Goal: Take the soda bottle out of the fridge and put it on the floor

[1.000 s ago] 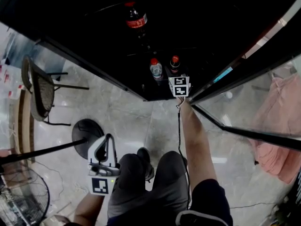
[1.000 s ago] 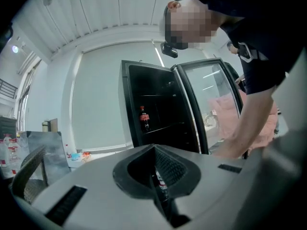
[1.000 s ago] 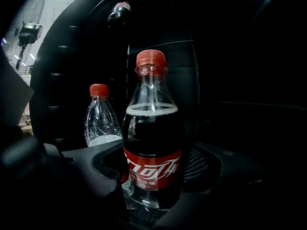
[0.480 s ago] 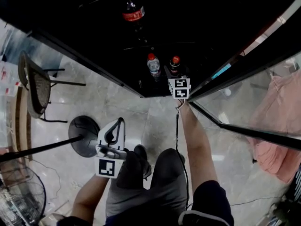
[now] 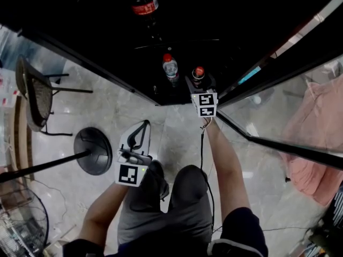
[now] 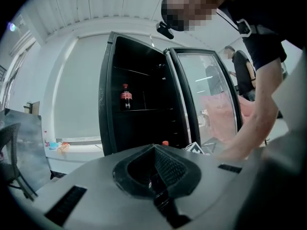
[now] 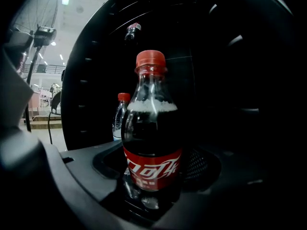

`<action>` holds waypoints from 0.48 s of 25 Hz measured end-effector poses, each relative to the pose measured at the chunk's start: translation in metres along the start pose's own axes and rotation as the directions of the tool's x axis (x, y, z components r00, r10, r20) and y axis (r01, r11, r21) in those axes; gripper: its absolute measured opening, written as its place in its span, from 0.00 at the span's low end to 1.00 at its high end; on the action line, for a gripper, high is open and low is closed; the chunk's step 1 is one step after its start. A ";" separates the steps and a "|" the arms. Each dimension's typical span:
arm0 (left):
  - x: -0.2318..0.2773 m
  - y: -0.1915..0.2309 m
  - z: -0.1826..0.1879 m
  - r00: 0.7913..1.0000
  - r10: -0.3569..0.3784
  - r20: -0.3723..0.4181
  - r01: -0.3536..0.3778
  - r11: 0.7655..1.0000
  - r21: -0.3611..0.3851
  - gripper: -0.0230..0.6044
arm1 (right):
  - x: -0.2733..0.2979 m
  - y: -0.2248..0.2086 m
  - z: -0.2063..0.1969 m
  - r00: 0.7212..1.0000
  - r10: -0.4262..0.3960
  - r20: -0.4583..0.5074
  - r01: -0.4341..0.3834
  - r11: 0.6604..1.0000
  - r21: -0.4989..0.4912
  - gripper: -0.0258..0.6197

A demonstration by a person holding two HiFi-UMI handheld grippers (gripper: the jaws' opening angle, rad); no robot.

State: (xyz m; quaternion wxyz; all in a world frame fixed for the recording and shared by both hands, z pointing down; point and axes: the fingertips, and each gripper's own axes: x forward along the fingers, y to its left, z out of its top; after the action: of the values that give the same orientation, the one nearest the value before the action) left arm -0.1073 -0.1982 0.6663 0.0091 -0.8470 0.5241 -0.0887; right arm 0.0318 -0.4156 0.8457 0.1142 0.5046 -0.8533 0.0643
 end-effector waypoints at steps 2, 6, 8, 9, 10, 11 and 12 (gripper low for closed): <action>0.005 -0.003 -0.001 1.000 -0.010 0.010 0.010 1.000 -0.009 0.07 | -0.008 0.003 0.001 1.000 0.008 0.004 -0.008 1.000 0.004 0.53; 0.018 -0.011 -0.016 0.999 -0.048 0.002 0.048 0.999 -0.008 0.07 | -0.031 0.010 0.004 0.999 0.039 0.024 -0.038 0.999 -0.003 0.53; 0.024 -0.015 -0.024 0.998 -0.064 0.003 0.064 0.998 -0.015 0.07 | -0.046 0.015 0.001 0.998 0.058 0.033 -0.058 0.998 0.004 0.53; 0.026 -0.017 -0.029 0.997 -0.071 0.003 0.071 0.997 -0.018 0.07 | -0.053 0.018 -0.002 0.997 0.070 0.036 -0.070 0.998 0.004 0.53; 0.028 -0.017 -0.034 0.997 -0.077 0.001 0.077 0.997 -0.018 0.07 | -0.060 0.022 -0.004 0.996 0.082 0.038 -0.082 0.997 0.002 0.53; 0.030 -0.018 -0.040 0.997 -0.082 -0.002 0.082 0.997 -0.015 0.07 | -0.066 0.025 -0.008 0.995 0.092 0.037 -0.092 0.996 -0.001 0.53; 0.032 -0.019 -0.046 0.996 -0.086 -0.006 0.086 0.996 -0.011 0.07 | -0.071 0.029 -0.013 0.994 0.101 0.033 -0.101 0.995 -0.003 0.53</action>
State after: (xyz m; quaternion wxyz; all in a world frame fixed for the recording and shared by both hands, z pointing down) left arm -0.0843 -0.2147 0.7181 -0.0009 -0.8686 0.4875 -0.0888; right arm 0.0413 -0.3383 0.8398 0.0970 0.4617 -0.8796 0.0608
